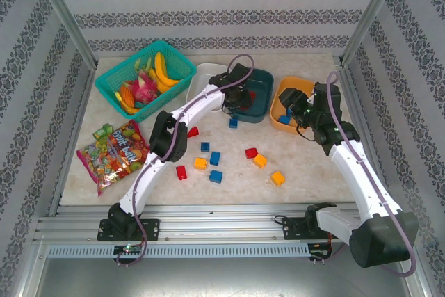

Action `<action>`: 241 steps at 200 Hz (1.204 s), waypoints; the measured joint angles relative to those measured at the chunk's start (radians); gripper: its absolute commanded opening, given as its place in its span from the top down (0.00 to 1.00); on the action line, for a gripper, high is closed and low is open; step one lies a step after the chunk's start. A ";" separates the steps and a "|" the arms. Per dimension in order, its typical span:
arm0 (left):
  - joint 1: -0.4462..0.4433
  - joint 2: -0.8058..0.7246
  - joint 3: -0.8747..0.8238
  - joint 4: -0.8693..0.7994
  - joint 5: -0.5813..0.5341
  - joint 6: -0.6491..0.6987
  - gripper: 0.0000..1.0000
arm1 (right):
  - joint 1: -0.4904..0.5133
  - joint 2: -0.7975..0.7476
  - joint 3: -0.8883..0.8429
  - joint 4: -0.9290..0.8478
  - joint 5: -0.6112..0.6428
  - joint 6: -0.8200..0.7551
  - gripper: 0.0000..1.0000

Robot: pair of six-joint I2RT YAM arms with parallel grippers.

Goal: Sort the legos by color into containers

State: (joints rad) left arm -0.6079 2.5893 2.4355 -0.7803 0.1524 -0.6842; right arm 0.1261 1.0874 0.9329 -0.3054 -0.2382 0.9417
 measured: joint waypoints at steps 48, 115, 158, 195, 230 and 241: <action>0.000 0.001 0.017 -0.006 0.005 -0.024 0.46 | 0.000 0.000 0.000 -0.020 0.000 -0.006 0.33; 0.000 -0.119 0.026 -0.017 -0.010 -0.057 0.37 | 0.000 -0.010 0.044 -0.120 0.002 -0.099 0.34; 0.000 -0.357 0.026 -0.021 -0.064 -0.049 0.31 | 0.033 -0.042 0.120 -0.235 0.031 -0.215 0.35; 0.000 -0.659 -0.154 -0.005 -0.111 0.001 0.29 | 0.144 -0.068 0.146 -0.343 0.089 -0.299 0.35; 0.000 -0.955 -0.523 0.024 -0.157 0.023 0.29 | 0.278 -0.087 0.142 -0.406 0.151 -0.314 0.36; 0.001 -1.049 -0.666 0.028 -0.170 0.022 0.30 | 0.332 -0.095 0.134 -0.415 0.172 -0.313 0.36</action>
State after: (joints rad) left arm -0.6071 1.5398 1.7695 -0.7521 -0.0174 -0.6621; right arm 0.4576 0.9928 1.0668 -0.7208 -0.0658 0.6285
